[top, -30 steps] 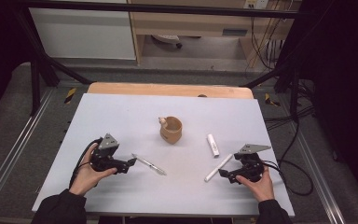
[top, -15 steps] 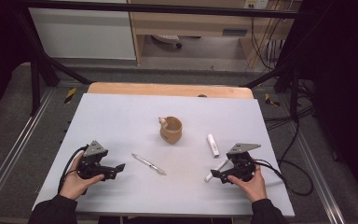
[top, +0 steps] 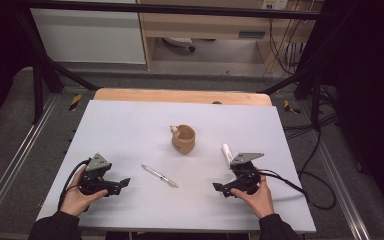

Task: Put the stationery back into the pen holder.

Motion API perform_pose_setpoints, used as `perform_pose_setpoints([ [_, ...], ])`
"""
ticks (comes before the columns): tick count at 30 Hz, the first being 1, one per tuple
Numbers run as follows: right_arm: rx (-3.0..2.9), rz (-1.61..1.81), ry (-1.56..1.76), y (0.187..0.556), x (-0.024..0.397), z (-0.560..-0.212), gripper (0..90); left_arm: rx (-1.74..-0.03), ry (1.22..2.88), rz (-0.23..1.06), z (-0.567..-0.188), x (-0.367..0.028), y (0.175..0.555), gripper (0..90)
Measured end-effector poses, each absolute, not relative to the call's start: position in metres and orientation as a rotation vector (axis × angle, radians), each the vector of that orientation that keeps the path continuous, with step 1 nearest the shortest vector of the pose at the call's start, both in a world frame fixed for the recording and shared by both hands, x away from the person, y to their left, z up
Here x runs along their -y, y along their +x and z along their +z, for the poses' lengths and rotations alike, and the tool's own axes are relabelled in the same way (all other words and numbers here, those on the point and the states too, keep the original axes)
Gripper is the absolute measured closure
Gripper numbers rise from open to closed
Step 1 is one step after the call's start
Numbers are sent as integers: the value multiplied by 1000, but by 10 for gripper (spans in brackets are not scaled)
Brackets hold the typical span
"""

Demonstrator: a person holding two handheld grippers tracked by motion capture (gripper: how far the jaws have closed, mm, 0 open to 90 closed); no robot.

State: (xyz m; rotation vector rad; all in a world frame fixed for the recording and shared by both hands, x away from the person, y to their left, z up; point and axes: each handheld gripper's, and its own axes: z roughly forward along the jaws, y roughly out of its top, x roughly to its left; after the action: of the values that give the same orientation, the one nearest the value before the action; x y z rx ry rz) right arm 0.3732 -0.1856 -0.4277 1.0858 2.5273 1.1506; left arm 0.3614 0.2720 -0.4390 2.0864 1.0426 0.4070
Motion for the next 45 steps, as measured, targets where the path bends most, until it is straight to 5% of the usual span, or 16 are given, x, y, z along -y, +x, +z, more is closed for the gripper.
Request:
perform_pose_setpoints([
  [26, -2626, 1132, 975, 393, 80, -410, 45, -1044, 2081, 398, -442, -279, 359, 73],
  [45, -2687, 1124, 875, 416, 9, -411, 242, -1039, 2087, 387, -443, -278, 359, 66],
])
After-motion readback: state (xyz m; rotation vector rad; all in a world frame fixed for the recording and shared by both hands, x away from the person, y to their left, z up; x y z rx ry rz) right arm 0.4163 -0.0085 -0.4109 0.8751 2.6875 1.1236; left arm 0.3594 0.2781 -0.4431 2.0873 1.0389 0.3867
